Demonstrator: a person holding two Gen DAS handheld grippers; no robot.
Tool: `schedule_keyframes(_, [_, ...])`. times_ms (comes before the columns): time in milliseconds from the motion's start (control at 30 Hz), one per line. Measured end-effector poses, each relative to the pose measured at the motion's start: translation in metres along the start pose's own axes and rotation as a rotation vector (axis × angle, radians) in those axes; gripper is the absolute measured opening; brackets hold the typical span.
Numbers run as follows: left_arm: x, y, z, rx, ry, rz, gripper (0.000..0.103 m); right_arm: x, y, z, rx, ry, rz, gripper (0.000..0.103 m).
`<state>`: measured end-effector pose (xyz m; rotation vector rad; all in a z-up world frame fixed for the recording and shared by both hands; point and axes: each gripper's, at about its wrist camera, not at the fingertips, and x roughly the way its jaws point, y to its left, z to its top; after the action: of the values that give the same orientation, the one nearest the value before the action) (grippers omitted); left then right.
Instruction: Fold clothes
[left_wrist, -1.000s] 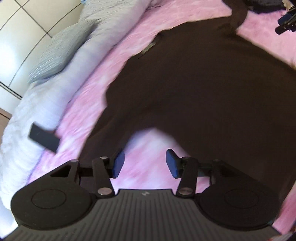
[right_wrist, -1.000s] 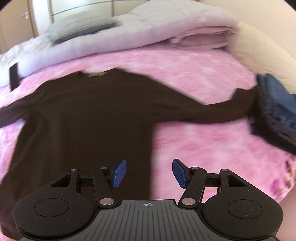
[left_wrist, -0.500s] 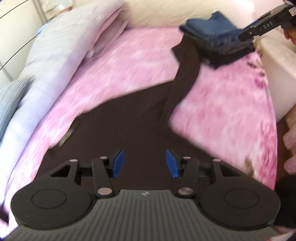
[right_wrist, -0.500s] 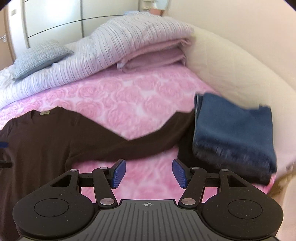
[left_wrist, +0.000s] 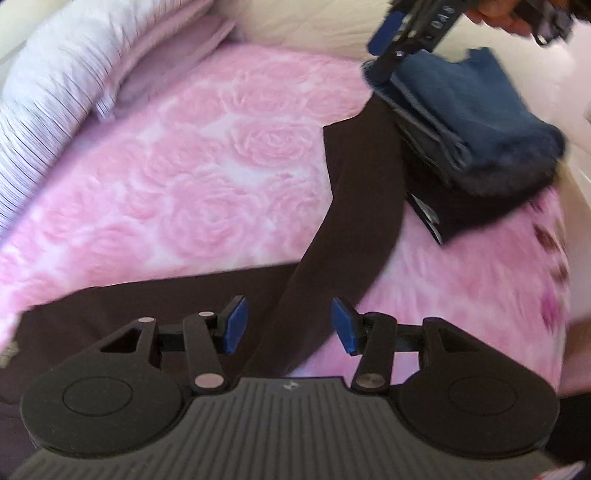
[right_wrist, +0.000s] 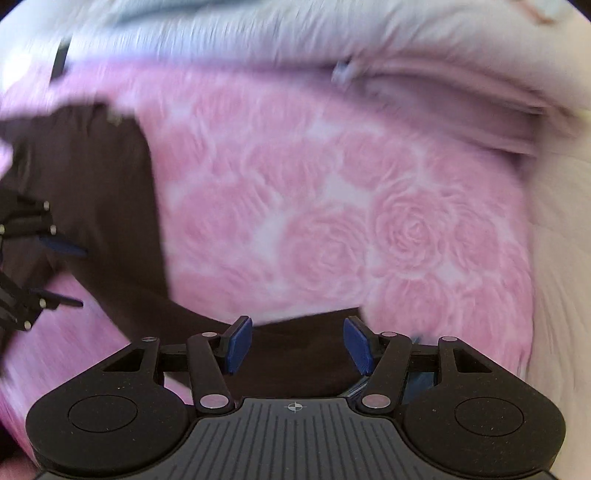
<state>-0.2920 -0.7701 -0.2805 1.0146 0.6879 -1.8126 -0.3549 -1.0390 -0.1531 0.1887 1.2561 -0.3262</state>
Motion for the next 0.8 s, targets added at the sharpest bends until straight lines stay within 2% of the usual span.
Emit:
schedule_keyframes(133, [0.052, -0.015, 0.029, -0.050, 0.076, -0.026, 0.046, 0.054, -0.036, 0.013, -0.092, 0.138, 0.094, 0.059])
schedule_keyframes(267, [0.087, -0.022, 0.035, -0.078, 0.150, -0.024, 0.046, 0.107, -0.064, 0.021, -0.164, 0.276, 0.181, 0.059])
schedule_keyframes(400, [0.092, -0.024, 0.027, -0.120, 0.156, -0.029, 0.045, 0.160, -0.092, 0.030, -0.235, 0.414, 0.268, 0.059])
schedule_keyframes(500, [0.088, -0.026, 0.021, -0.144, 0.145, -0.026, 0.045, 0.173, -0.093, 0.027, -0.242, 0.431, 0.309, 0.059])
schedule_keyframes(533, [0.087, -0.026, 0.020, -0.148, 0.141, -0.025, 0.045, 0.172, -0.093, 0.028, -0.242, 0.430, 0.319, 0.056])
schedule_keyframes(567, [0.086, -0.027, 0.019, -0.147, 0.138, -0.023, 0.045, 0.172, -0.094, 0.028, -0.242, 0.428, 0.329, 0.040])
schedule_keyframes(600, [0.086, -0.028, 0.019, -0.144, 0.135, -0.020, 0.045, 0.172, -0.095, 0.029, -0.242, 0.427, 0.340, 0.018])
schedule_keyframes(633, [0.085, -0.028, 0.019, -0.142, 0.132, -0.017, 0.045, 0.169, -0.096, 0.031, -0.227, 0.425, 0.369, 0.010])
schedule_keyframes(700, [0.081, -0.030, 0.019, -0.135, 0.126, -0.011, 0.046, 0.161, -0.093, 0.035, -0.227, 0.405, 0.398, 0.009])
schedule_keyframes(800, [0.071, -0.033, 0.018, -0.116, 0.112, 0.009, 0.045, 0.125, -0.080, 0.037, -0.281, 0.305, 0.344, 0.007])
